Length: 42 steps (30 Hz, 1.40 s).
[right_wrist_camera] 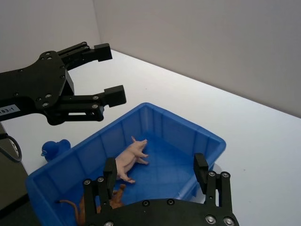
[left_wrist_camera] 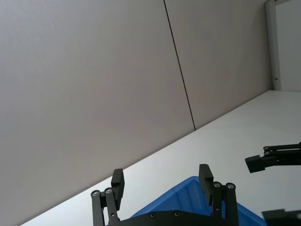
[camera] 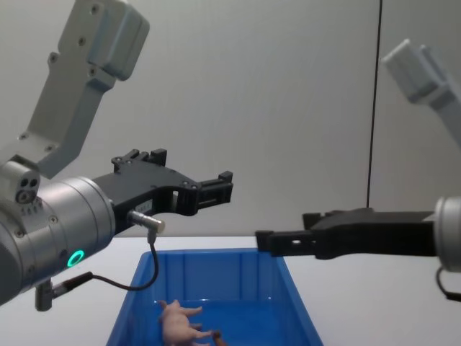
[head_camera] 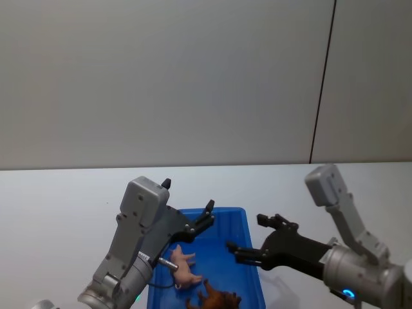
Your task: Pick up the two dolls from the table and place them into the box.
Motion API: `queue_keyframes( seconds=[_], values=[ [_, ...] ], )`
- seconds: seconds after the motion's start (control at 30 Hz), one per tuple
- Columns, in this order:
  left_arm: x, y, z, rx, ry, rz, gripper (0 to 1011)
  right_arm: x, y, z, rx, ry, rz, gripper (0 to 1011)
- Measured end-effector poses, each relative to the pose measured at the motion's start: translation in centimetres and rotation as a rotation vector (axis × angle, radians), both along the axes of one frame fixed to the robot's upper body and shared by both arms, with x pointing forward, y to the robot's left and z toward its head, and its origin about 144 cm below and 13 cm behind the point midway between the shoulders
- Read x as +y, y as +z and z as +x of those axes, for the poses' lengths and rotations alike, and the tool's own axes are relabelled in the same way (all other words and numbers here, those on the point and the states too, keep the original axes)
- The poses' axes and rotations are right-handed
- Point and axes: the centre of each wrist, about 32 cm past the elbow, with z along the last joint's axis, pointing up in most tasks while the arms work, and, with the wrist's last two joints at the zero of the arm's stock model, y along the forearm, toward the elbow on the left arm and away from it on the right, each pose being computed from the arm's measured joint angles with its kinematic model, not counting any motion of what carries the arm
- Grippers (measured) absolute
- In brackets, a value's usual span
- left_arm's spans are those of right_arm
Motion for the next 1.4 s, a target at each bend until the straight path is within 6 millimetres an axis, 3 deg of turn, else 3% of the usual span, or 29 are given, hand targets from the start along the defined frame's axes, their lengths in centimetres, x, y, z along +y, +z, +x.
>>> queue_keyframes(
  seconds=[0.43,0.77,1.1,1.4],
  values=[
    [0.0,0.0,0.0,0.0,0.0,0.0,1001,-4.0,-1.0,-1.5,-0.048,-0.046,-0.002,1001],
    [0.2,0.0,-0.4,0.004,0.017,0.013,1001,-5.3,-1.3,-2.2,-0.062,-0.063,-0.005,1001],
    [1.2,-0.2,-2.5,0.044,0.098,0.048,1001,-6.0,-1.4,-2.5,-0.071,-0.071,-0.006,1001],
    [2.8,-0.8,-5.5,0.126,0.186,0.063,1001,-6.3,-1.5,-2.6,-0.075,-0.074,-0.007,1001]
  ],
)
